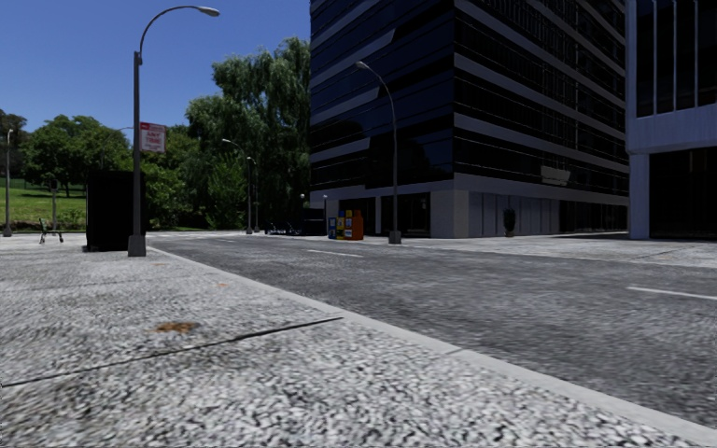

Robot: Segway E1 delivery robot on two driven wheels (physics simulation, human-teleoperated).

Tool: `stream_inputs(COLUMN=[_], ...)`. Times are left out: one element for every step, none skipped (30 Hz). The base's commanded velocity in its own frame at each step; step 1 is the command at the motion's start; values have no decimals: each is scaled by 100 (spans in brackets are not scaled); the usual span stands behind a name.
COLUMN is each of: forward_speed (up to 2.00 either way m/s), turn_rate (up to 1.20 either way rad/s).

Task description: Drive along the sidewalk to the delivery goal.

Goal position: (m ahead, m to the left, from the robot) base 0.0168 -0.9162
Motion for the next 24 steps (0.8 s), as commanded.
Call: stream_inputs(forward_speed=[101,101,101,101,101,101,101,101,97,79,47,6,6,0,0,0,0,0,0,0,0,0,0,0], turn_rate=[0,0,0,0,0,0,0,0,0,0,0,0,0,0,0,0,0,0,0,0,0,0,0,0])
